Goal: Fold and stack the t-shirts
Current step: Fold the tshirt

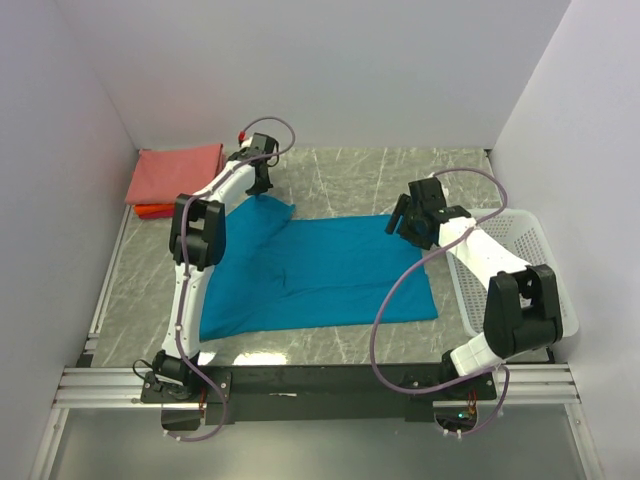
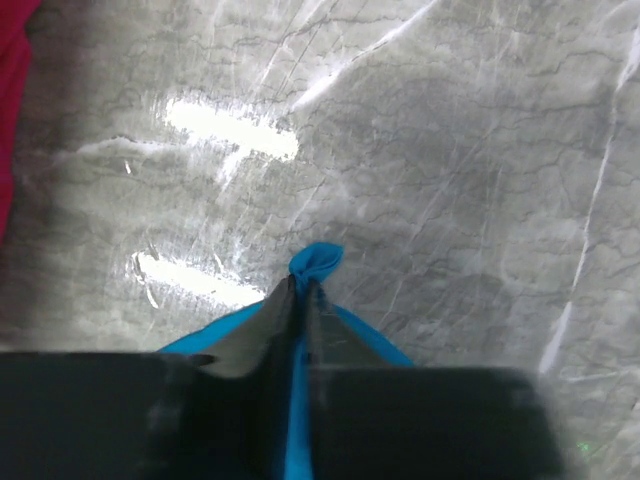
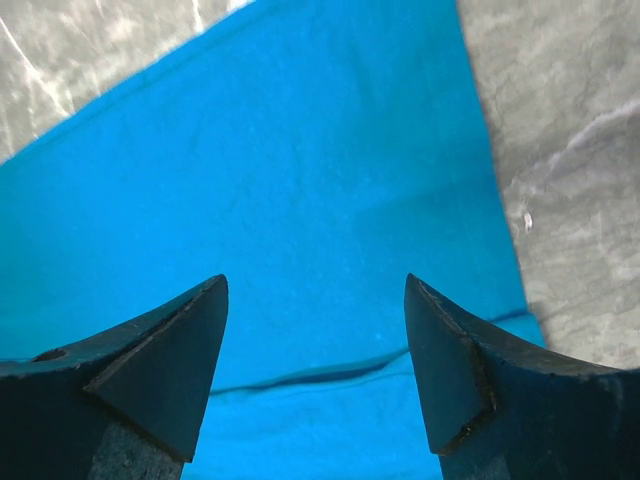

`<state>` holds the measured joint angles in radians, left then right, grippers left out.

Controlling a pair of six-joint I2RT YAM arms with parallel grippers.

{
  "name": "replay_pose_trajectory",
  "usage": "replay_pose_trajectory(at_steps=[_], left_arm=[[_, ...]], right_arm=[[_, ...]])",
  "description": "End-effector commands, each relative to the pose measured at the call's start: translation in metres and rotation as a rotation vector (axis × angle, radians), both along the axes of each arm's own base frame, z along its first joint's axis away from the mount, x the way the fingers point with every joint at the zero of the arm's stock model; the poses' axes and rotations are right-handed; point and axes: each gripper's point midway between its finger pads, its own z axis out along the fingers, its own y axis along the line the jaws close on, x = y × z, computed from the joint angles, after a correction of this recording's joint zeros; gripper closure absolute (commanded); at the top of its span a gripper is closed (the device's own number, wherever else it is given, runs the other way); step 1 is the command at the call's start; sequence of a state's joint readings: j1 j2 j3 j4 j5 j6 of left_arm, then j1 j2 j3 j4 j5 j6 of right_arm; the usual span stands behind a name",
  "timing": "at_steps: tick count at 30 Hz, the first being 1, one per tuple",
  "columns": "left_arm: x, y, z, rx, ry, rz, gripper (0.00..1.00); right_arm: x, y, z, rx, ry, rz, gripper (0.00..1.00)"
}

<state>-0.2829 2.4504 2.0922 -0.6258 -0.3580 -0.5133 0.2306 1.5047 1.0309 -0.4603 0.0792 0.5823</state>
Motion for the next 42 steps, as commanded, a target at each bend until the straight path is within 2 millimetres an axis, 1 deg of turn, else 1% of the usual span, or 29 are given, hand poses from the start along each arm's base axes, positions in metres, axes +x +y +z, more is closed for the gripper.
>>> replay_pose_trajectory(at_steps=[1, 2, 3, 4, 5, 6, 7, 8, 9, 10, 11, 12, 13, 14, 15, 16, 17, 18, 19, 20, 22, 23, 26, 30, 33, 35, 38, 41, 42], left_arm=[[-0.011, 0.009, -0.011, 0.066, 0.067, -0.015, 0.98], [-0.009, 0.009, -0.009, 0.074, 0.063, -0.017, 0.99], [-0.006, 0.01, -0.003, 0.079, 0.048, -0.016, 0.99], [-0.003, 0.01, 0.0, 0.08, 0.031, -0.021, 0.99], [-0.001, 0.01, 0.004, 0.08, 0.018, -0.021, 0.99], [-0.003, 0.011, 0.012, 0.079, 0.004, -0.022, 0.99], [-0.003, 0.012, 0.016, 0.082, -0.009, -0.021, 0.99], [0.002, 0.011, 0.024, 0.075, -0.049, -0.021, 0.99], [-0.003, 0.012, 0.031, 0.071, -0.055, -0.026, 0.99], [-0.003, 0.01, 0.036, 0.062, -0.068, -0.027, 0.99], [-0.002, 0.01, 0.041, 0.056, -0.084, -0.025, 0.99], [-0.004, 0.01, 0.051, 0.049, -0.104, -0.017, 0.99], [-0.004, 0.01, 0.056, 0.047, -0.114, -0.012, 0.99], [-0.005, 0.011, 0.061, 0.046, -0.126, -0.007, 0.99], [-0.006, 0.012, 0.067, 0.039, -0.144, 0.0, 0.99], [-0.006, 0.011, 0.072, 0.033, -0.153, 0.003, 0.99], [-0.007, 0.011, 0.075, 0.028, -0.157, 0.002, 0.99], [-0.009, 0.011, 0.081, 0.019, -0.174, 0.0, 0.99], [-0.011, 0.01, 0.082, 0.015, -0.178, -0.006, 0.99], [-0.012, 0.01, 0.083, 0.011, -0.18, -0.009, 0.99], [-0.019, 0.011, 0.085, 0.005, -0.176, -0.008, 0.99], [-0.021, 0.011, 0.085, 0.004, -0.175, -0.006, 0.99], [-0.028, 0.011, 0.09, -0.011, -0.188, -0.012, 0.99], [-0.041, 0.009, 0.096, -0.031, -0.192, -0.027, 0.99], [-0.049, 0.011, 0.099, -0.032, -0.202, -0.028, 0.99], [-0.055, 0.011, 0.1, -0.035, -0.203, -0.031, 0.99], [-0.061, 0.011, 0.099, -0.041, -0.197, -0.031, 0.99], [-0.065, 0.009, 0.103, -0.052, -0.208, -0.037, 0.99], [-0.065, 0.009, 0.107, -0.059, -0.218, -0.036, 0.99]], right_arm=[[0.03, -0.006, 0.024, -0.015, -0.093, -0.031, 0.23], [0.038, -0.004, 0.031, -0.011, -0.114, -0.032, 0.23], [0.044, -0.004, 0.026, -0.019, -0.101, -0.038, 0.23], [0.055, -0.004, 0.035, -0.028, -0.126, -0.046, 0.23], [0.062, -0.004, 0.036, -0.037, -0.13, -0.051, 0.23], [0.067, -0.007, 0.025, -0.056, -0.093, -0.063, 0.23], [0.082, -0.007, 0.037, -0.063, -0.118, -0.072, 0.23], [0.088, -0.011, 0.035, -0.086, -0.11, -0.089, 0.23], [0.092, -0.012, 0.022, -0.104, -0.075, -0.093, 0.23], [0.104, -0.011, 0.028, -0.106, -0.092, -0.099, 0.23], [0.111, -0.012, 0.027, -0.111, -0.092, -0.103, 0.24], [0.113, -0.016, 0.01, -0.147, -0.042, -0.113, 0.24], [0.127, -0.015, 0.022, -0.152, -0.063, -0.123, 0.25], [0.13, -0.018, 0.02, -0.168, -0.048, -0.135, 0.25], [0.126, -0.021, 0.0, -0.201, 0.025, -0.142, 0.25], [0.134, -0.022, 0.005, -0.203, 0.019, -0.149, 0.25], [0.133, -0.023, -0.009, -0.219, 0.063, -0.149, 0.25], [0.138, -0.024, -0.007, -0.221, 0.058, -0.164, 0.25], [0.139, -0.026, -0.011, -0.224, 0.073, -0.168, 0.25], [0.138, -0.028, -0.022, -0.232, 0.102, -0.171, 0.25], [0.141, -0.03, -0.026, -0.233, 0.117, -0.181, 0.27], [0.142, -0.031, -0.033, -0.232, 0.128, -0.181, 0.29], [0.141, -0.034, -0.042, -0.247, 0.16, -0.194, 0.3], [0.131, -0.04, -0.056, -0.276, 0.222, -0.216, 0.3], [0.126, -0.046, -0.061, -0.302, 0.248, -0.24, 0.3], [0.125, -0.047, -0.061, -0.302, 0.252, -0.245, 0.32], [0.12, -0.048, -0.059, -0.304, 0.261, -0.26, 0.37], [0.116, -0.05, -0.06, -0.309, 0.273, -0.268, 0.41], [0.116, -0.049, -0.061, -0.307, 0.273, -0.269, 0.46]])
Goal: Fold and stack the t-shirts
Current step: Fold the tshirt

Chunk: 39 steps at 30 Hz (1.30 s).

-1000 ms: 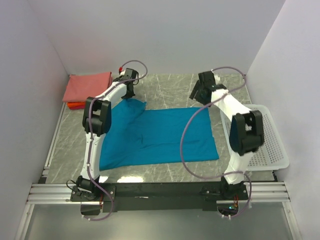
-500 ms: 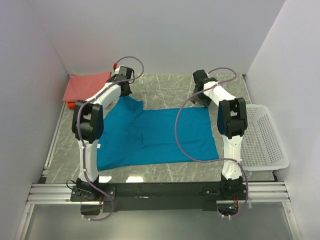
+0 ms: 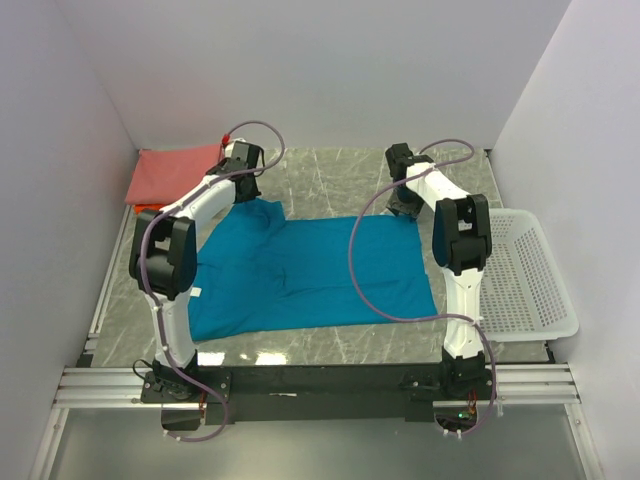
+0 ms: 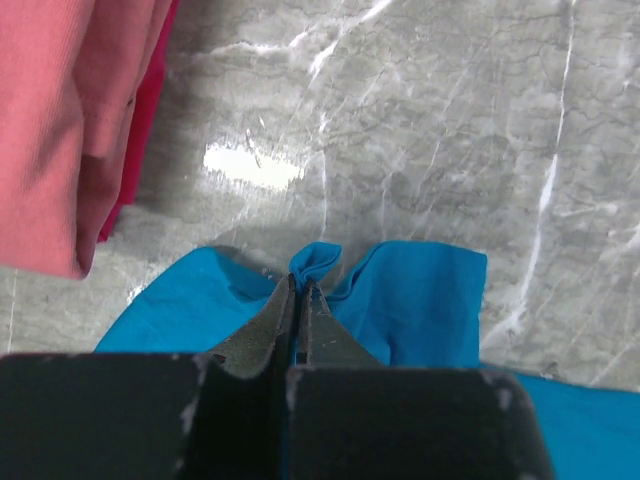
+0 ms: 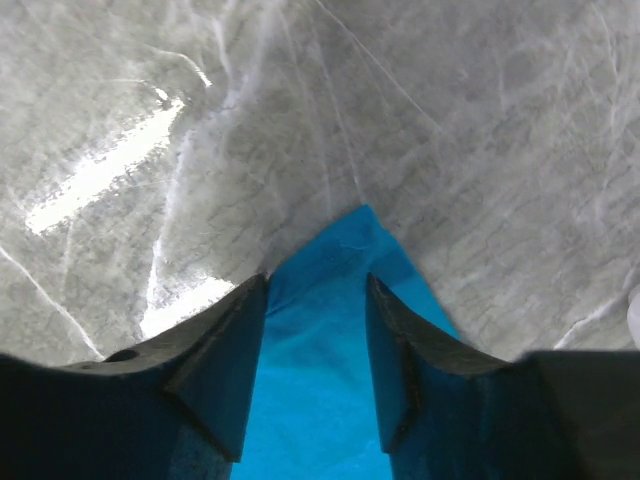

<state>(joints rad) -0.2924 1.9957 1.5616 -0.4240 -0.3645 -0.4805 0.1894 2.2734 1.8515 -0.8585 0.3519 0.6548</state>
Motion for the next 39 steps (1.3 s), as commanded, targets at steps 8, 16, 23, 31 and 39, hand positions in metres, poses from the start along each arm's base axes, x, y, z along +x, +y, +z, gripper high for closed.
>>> replay_pose_trajectory(at_steps=[8, 16, 23, 31, 39], left_arm=[[-0.003, -0.008, 0.049, -0.061, -0.123, 0.002, 0.99], [-0.018, -0.005, 0.053, -0.08, -0.123, 0.034, 0.99], [-0.049, 0.004, 0.057, -0.124, -0.095, 0.137, 0.99], [-0.099, 0.01, 0.063, -0.197, -0.104, 0.225, 0.99], [-0.146, 0.014, 0.066, -0.179, -0.097, 0.242, 0.99]], right_arm=[[-0.003, -0.013, 0.012, -0.045, -0.016, -0.064, 0.86], [0.015, -0.004, 0.045, -0.049, -0.121, -0.001, 1.0], [0.002, 0.006, 0.064, -0.049, -0.17, 0.069, 1.0], [-0.021, 0.01, 0.071, -0.028, -0.176, 0.106, 1.0], [-0.048, 0.007, 0.084, -0.017, -0.188, 0.123, 1.0]])
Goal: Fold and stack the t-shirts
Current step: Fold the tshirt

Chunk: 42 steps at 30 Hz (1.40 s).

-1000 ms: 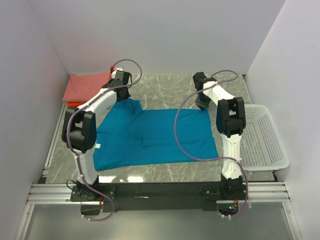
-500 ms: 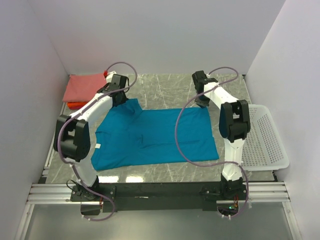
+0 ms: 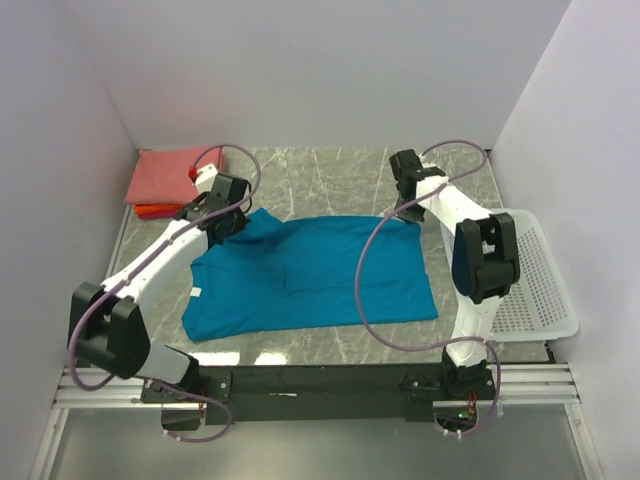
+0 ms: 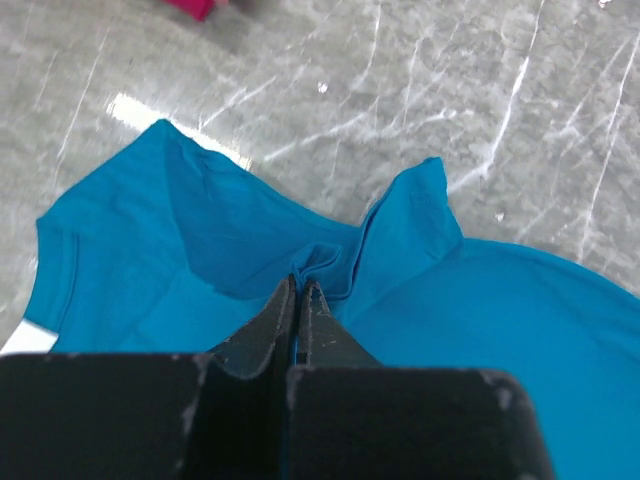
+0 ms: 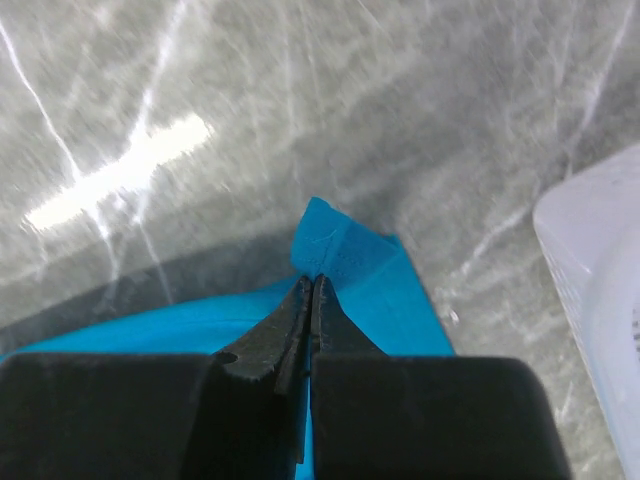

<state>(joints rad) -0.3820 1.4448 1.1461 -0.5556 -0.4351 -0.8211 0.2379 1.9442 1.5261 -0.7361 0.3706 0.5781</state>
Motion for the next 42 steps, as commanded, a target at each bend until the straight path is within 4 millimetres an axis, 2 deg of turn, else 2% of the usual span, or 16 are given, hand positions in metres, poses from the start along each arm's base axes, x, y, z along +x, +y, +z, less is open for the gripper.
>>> replay_pose_trajectory(at_steps=[1, 6, 12, 20, 24, 30, 31, 33, 34, 36, 37, 38, 39, 41, 42], left_arm=[[-0.022, 0.011, 0.009, 0.006, -0.014, 0.061, 0.99], [-0.051, 0.022, 0.002, -0.006, -0.003, 0.094, 0.99], [-0.077, 0.024, -0.009, -0.054, 0.007, 0.092, 0.99], [-0.107, 0.019, -0.03, -0.135, 0.039, 0.082, 0.99], [-0.123, 0.024, -0.046, -0.144, 0.077, 0.11, 0.99], [-0.152, 0.023, -0.069, -0.189, 0.185, 0.133, 0.99], [-0.16, 0.014, -0.072, -0.228, 0.225, 0.095, 0.88], [-0.178, 0.008, -0.077, -0.261, 0.288, 0.066, 0.72], [-0.185, 0.004, -0.077, -0.281, 0.312, 0.052, 0.6], [-0.194, -0.001, -0.07, -0.303, 0.31, 0.032, 0.37], [-0.192, -0.007, -0.06, -0.324, 0.273, -0.023, 0.02], [-0.191, -0.009, -0.054, -0.336, 0.257, -0.045, 0.01], [-0.184, -0.011, -0.04, -0.342, 0.21, -0.061, 0.01], [-0.169, -0.011, -0.027, -0.328, 0.143, -0.065, 0.01], [-0.163, -0.012, -0.026, -0.31, 0.138, -0.079, 0.01]], right_arm=[[-0.008, -0.002, 0.028, 0.002, -0.071, 0.015, 1.0], [-0.025, -0.002, 0.032, 0.018, -0.073, 0.039, 1.0], [-0.046, -0.005, 0.034, 0.026, -0.074, 0.045, 1.0], [-0.071, -0.008, 0.018, 0.023, -0.044, 0.063, 1.0], [-0.08, -0.005, 0.013, 0.034, -0.04, 0.074, 0.99], [-0.097, -0.008, 0.004, 0.035, -0.022, 0.068, 0.9], [-0.104, -0.008, 0.0, 0.034, -0.005, 0.067, 0.86], [-0.112, -0.004, 0.003, 0.037, -0.008, 0.088, 0.8], [-0.119, -0.004, 0.001, 0.032, 0.002, 0.094, 0.71], [-0.123, -0.001, 0.012, 0.038, -0.028, 0.111, 0.56], [-0.125, 0.004, 0.015, 0.047, -0.038, 0.136, 0.48], [-0.125, 0.007, 0.02, 0.06, -0.051, 0.145, 0.45], [-0.124, 0.011, 0.028, 0.079, -0.081, 0.167, 0.43], [-0.122, 0.026, 0.039, 0.141, -0.122, 0.217, 0.37], [-0.122, 0.032, 0.042, 0.163, -0.132, 0.245, 0.36]])
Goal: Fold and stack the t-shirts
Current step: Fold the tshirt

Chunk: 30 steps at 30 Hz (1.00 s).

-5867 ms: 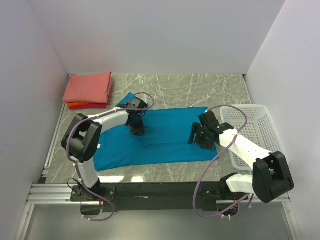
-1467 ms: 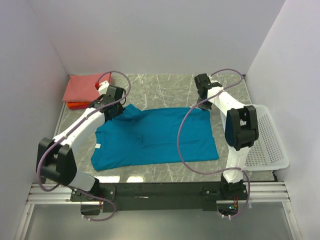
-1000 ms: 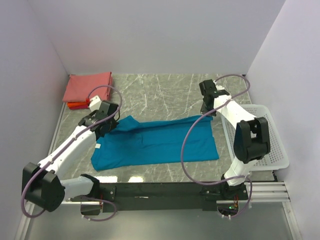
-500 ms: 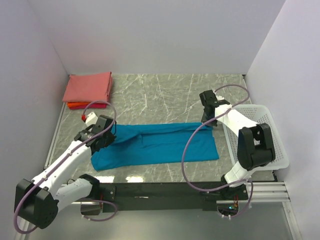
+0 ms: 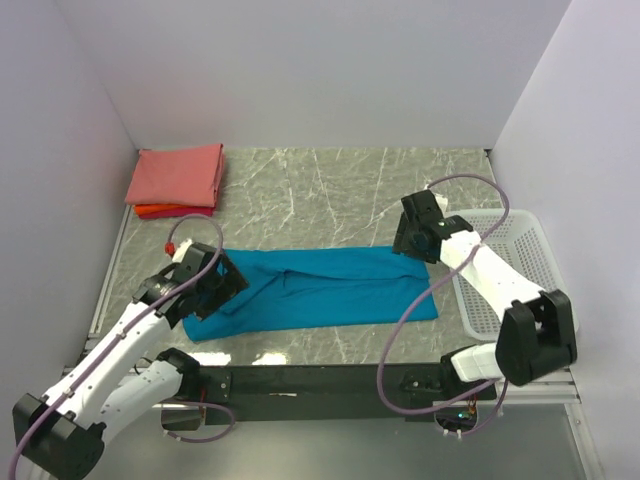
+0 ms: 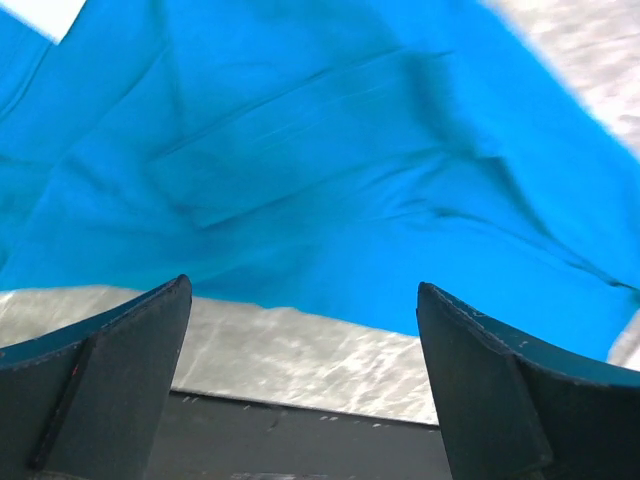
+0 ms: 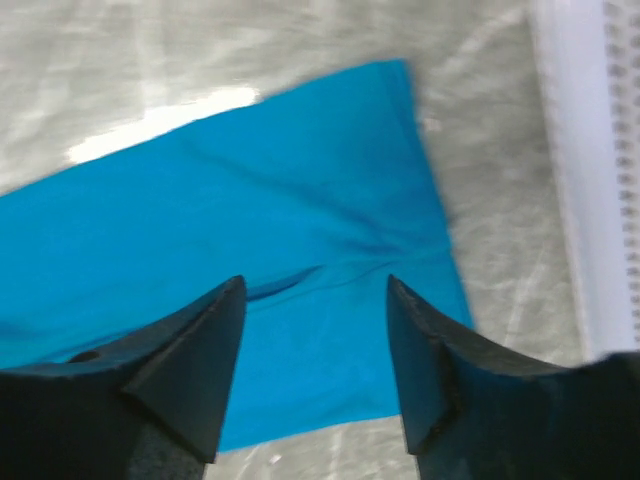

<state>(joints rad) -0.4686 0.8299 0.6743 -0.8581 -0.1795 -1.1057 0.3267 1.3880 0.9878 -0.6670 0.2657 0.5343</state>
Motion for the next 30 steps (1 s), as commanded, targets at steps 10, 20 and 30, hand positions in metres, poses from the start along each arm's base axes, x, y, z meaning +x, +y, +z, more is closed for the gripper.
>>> replay_pose_trajectory(at_steps=[10, 20, 30], left_arm=[[0.127, -0.036, 0.014, 0.154, -0.138, -0.112, 0.01], [0.135, -0.031, -0.038, 0.274, 0.09, -0.059, 0.47], [0.113, -0.038, -0.048, 0.262, 0.175, -0.027, 0.99]], right_arm=[[0.008, 0.048, 0.021, 0.175, -0.097, 0.17, 0.31], [0.0, 0.039, 0.015, 0.149, -0.101, 0.144, 0.31], [-0.005, 0.03, 0.007, 0.105, -0.084, 0.139, 0.31]])
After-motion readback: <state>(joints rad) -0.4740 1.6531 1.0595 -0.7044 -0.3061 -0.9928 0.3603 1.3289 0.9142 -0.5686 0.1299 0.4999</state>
